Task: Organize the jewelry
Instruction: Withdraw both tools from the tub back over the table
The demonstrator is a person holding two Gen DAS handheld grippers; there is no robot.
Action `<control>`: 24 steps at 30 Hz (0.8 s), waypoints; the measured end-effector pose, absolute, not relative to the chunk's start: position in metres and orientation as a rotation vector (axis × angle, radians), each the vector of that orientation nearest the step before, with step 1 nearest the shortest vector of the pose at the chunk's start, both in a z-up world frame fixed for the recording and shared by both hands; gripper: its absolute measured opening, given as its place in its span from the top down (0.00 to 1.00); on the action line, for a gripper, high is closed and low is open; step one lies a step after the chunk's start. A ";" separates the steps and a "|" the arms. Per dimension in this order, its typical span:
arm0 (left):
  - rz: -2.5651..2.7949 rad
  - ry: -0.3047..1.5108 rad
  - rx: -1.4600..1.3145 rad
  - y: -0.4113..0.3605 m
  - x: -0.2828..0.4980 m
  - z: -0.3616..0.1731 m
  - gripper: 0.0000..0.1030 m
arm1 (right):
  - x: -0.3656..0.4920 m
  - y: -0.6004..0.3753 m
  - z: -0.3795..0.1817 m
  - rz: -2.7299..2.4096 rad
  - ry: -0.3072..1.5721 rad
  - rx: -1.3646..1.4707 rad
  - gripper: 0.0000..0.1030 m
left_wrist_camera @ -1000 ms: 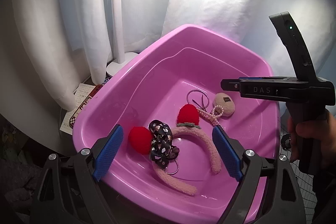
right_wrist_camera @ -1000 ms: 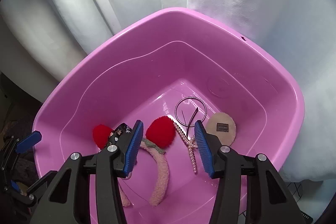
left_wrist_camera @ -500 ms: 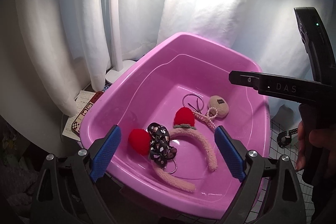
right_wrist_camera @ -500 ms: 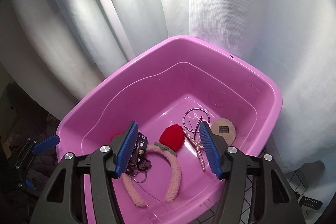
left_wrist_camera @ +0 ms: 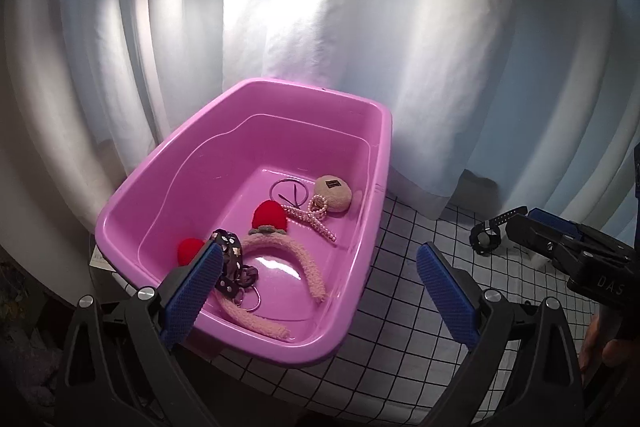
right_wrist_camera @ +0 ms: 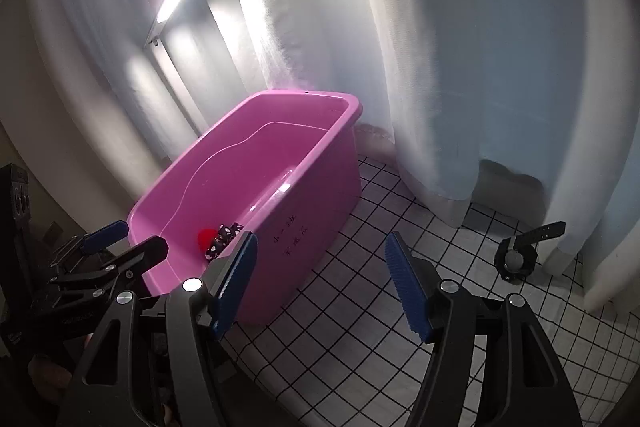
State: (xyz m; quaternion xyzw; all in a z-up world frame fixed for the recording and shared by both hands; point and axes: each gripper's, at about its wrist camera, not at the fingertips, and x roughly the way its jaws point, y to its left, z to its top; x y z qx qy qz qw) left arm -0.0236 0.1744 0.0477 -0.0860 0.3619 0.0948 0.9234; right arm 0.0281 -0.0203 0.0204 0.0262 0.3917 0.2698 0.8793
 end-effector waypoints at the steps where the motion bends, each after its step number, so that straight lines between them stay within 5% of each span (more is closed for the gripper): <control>1: 0.166 0.744 -0.167 0.161 -0.024 0.047 0.07 | 0.020 -0.038 0.015 0.534 0.826 0.069 0.38; 13: -0.039 0.811 -0.056 0.032 -0.014 0.014 0.06 | -0.073 -0.234 -0.051 0.184 0.898 0.235 0.38; 24: -0.109 0.814 0.003 -0.012 0.047 -0.020 0.06 | -0.089 -0.279 -0.091 0.047 0.911 0.341 0.38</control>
